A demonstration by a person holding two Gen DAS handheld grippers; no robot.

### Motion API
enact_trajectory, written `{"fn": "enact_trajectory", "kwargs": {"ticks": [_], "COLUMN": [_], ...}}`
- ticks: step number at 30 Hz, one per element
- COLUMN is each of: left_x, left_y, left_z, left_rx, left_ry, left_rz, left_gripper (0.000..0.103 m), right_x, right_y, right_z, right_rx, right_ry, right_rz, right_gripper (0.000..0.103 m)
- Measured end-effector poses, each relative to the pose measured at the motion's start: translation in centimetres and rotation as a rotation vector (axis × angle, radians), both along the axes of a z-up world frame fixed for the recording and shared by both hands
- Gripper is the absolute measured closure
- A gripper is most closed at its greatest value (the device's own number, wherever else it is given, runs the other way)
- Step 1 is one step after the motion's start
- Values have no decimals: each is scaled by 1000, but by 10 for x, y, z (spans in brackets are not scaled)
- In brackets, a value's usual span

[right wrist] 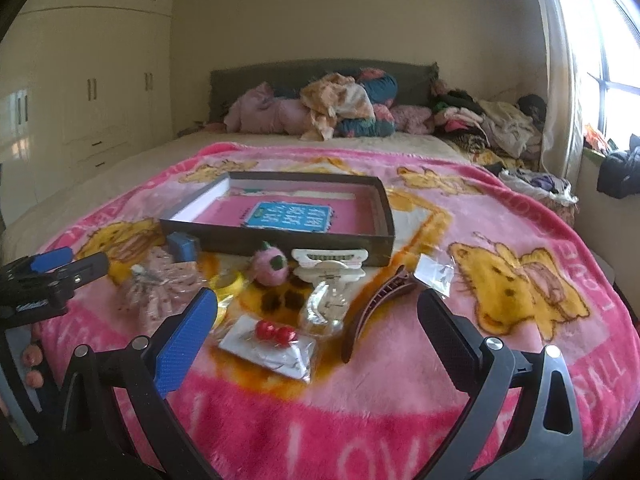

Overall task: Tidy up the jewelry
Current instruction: 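Grasp the pink polka-dot bow clip with the left tool while the right grasps the brown hair claw, then carry the bow clip with the left tool into the box while the right carries the brown claw there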

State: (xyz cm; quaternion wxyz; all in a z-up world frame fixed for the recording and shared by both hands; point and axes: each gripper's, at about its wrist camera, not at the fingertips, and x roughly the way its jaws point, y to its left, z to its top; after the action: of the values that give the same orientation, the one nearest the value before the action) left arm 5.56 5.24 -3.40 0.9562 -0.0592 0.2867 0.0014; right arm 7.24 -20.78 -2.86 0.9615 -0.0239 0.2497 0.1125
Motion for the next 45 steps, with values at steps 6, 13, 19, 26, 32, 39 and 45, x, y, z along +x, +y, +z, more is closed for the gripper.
{"fn": "enact_trajectory", "kwargs": {"ticks": [6,13,19,26,32,39,45], "left_x": [25,45,51,52,43,33,29], "left_y": [-14,-37,-39,-35,-31,-17,-5], "left_z": [-13,-27,-37,-45,-37,-22,-10], "left_rx": [12,60,71,65,44,-15,-41], "left_ry": [78,127,153,179,154,133,120], "left_rz": [-93,-188,-206,-225,-236,-221,-196], "left_gripper": [10,11,33,77,84,85,85], "right_x": [29,61,80,97,104,83,62], "right_y": [-10,-30,-40,-44,-49,-51,-57], "right_z": [-13,-36,-44,-46,-51,-49,-41], "right_rx": [7,80,139,208,257,257,232], "right_ry": [83,228,276,331,372,333,285], "right_rz": [-76,-164,-197,-201,-204,-172,-153], "right_gripper": [6,10,25,63,83,89,90]}}
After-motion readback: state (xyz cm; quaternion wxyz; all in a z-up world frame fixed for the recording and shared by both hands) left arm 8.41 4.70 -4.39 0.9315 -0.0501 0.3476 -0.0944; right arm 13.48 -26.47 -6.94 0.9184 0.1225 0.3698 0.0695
